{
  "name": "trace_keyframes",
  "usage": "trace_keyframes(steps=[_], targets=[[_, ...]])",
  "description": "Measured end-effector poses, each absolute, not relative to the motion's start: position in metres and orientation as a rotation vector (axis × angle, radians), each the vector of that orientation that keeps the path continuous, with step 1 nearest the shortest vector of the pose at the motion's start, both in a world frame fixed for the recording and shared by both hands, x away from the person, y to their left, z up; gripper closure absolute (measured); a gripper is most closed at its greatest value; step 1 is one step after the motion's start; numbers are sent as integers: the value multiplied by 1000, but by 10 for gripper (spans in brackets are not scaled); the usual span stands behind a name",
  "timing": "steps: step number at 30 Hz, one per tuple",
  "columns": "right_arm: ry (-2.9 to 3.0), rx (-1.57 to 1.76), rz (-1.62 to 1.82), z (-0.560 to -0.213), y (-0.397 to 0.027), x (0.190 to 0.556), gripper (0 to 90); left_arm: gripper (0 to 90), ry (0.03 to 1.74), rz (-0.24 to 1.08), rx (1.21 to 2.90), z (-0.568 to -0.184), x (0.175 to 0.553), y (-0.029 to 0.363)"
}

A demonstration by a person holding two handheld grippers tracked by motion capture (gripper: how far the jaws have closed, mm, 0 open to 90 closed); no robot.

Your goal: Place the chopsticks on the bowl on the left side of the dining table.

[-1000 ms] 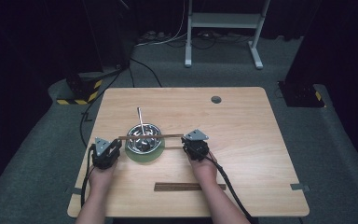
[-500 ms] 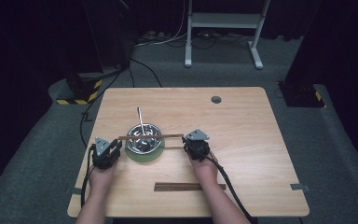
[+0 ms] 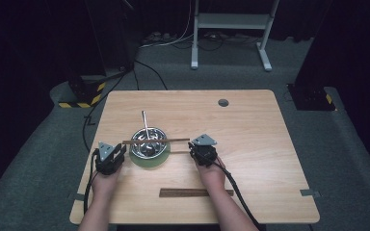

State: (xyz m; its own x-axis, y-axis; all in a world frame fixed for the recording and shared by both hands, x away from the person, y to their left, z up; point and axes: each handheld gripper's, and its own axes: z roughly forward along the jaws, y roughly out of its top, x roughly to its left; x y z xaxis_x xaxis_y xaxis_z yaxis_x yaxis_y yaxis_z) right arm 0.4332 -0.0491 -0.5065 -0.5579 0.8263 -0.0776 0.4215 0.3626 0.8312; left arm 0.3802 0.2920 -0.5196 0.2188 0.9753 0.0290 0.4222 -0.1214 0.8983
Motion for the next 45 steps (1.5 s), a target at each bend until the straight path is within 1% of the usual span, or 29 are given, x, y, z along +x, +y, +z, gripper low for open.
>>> trace_keyframes(steps=[16,25,27,28,29,31,35,39,43,45], targets=[[2131,1073,1096,-505,-47,437,762,730,1328,850,1655,-520,381,293],[2136,1070,1087,-505,-47,437,754,723,1324,852,1675,-520,381,293],[2133,1070,1090,-505,-47,435,750,707,1324,858,1664,-520,380,292],[2134,1066,1094,-504,-49,433,743,676,1331,854,1655,-520,380,292],[2134,1066,1094,-504,-49,433,743,676,1331,855,1657,-519,379,293],[2129,1074,1103,-503,-53,429,731,640,1344,858,1648,-518,377,293],[2126,1077,1116,-500,-64,419,702,603,1361,861,1633,-513,370,296],[2119,1088,1134,-496,-82,406,658,559,1364,861,1619,-508,362,291],[2099,1104,1140,-492,-107,393,594,500,1346,884,1657,-504,356,286],[2085,1112,1139,-491,-122,389,566,484,1347,872,1663,-503,354,283]])
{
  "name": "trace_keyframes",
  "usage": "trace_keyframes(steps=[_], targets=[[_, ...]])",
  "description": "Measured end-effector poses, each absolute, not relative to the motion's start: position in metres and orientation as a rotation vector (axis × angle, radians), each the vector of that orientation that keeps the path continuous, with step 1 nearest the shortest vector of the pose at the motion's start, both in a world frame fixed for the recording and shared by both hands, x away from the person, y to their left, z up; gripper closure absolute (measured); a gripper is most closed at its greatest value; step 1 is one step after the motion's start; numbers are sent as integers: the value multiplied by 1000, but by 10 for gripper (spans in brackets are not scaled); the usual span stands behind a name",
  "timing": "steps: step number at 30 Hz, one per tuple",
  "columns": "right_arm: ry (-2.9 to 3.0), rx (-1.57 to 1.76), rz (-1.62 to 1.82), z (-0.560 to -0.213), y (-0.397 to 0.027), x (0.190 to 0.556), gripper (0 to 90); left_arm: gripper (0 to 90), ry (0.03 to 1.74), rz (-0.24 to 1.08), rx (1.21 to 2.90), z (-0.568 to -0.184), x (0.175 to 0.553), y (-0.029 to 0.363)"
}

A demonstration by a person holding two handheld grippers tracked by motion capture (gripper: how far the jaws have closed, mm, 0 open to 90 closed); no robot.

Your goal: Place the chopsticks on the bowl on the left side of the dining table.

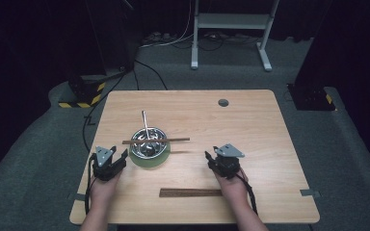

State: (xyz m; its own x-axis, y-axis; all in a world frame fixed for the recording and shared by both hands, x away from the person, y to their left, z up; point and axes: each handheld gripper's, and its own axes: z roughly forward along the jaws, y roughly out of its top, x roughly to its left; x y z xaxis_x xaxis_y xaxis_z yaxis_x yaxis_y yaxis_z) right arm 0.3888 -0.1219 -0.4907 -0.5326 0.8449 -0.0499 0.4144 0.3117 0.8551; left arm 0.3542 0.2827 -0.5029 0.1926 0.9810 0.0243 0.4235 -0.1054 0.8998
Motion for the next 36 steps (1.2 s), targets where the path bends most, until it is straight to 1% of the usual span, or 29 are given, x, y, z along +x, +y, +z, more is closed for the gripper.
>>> trace_keyframes(steps=[1,2,8,11,13,18,21,23,25,29,36], targets=[[2076,1124,1129,-490,-137,384,535,463,1348,863,1688,-502,352,279],[2076,1124,1129,-490,-137,384,535,451,1348,863,1688,-502,352,279],[2059,1208,1088,-499,-184,376,452,434,1345,812,1772,-502,348,257],[2069,1259,1060,-507,-206,373,418,420,1347,717,1800,-504,347,248],[2067,1288,1023,-515,-226,370,392,409,1330,713,1849,-509,341,243],[2076,1340,985,-520,-244,366,351,387,1348,630,1925,-519,330,239],[2092,1354,950,-521,-247,362,316,371,1368,589,1961,-525,327,239],[2124,1365,888,-522,-247,362,293,345,1351,598,1958,-526,325,237],[2126,1367,890,-522,-248,362,293,345,1330,600,1957,-528,325,236],[2133,1380,906,-523,-247,362,262,336,1320,595,1955,-528,326,235],[2138,1385,902,-523,-248,362,261,333,1296,578,1969,-528,326,234]])
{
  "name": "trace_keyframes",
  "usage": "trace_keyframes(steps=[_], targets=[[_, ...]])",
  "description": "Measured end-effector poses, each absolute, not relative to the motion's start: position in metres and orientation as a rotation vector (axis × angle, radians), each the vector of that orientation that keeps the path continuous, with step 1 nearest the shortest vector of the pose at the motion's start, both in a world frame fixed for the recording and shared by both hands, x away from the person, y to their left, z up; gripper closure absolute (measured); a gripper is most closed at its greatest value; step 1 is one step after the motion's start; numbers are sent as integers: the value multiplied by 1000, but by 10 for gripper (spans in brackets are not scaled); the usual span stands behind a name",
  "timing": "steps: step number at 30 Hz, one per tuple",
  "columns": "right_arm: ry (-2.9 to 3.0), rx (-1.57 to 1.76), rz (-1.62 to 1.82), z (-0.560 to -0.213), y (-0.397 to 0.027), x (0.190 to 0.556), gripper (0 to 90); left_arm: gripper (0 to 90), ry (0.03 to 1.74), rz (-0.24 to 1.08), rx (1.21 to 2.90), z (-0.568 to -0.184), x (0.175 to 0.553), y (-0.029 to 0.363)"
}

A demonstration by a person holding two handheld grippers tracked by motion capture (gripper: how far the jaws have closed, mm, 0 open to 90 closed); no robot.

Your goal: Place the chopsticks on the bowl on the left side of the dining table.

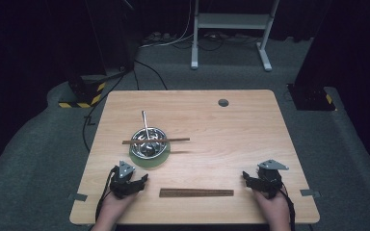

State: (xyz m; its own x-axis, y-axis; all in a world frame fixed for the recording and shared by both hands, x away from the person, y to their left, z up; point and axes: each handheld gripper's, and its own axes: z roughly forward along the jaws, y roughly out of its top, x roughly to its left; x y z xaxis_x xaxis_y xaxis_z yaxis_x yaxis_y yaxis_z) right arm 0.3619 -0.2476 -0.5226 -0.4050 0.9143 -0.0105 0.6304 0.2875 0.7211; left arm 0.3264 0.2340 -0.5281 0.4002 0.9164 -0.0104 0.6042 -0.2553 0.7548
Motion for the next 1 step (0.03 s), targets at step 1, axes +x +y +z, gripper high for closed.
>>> trace_keyframes(steps=[1], targets=[[2136,1387,901,-523,-247,362,261,330,1293,577,1971,-528,326,234]])
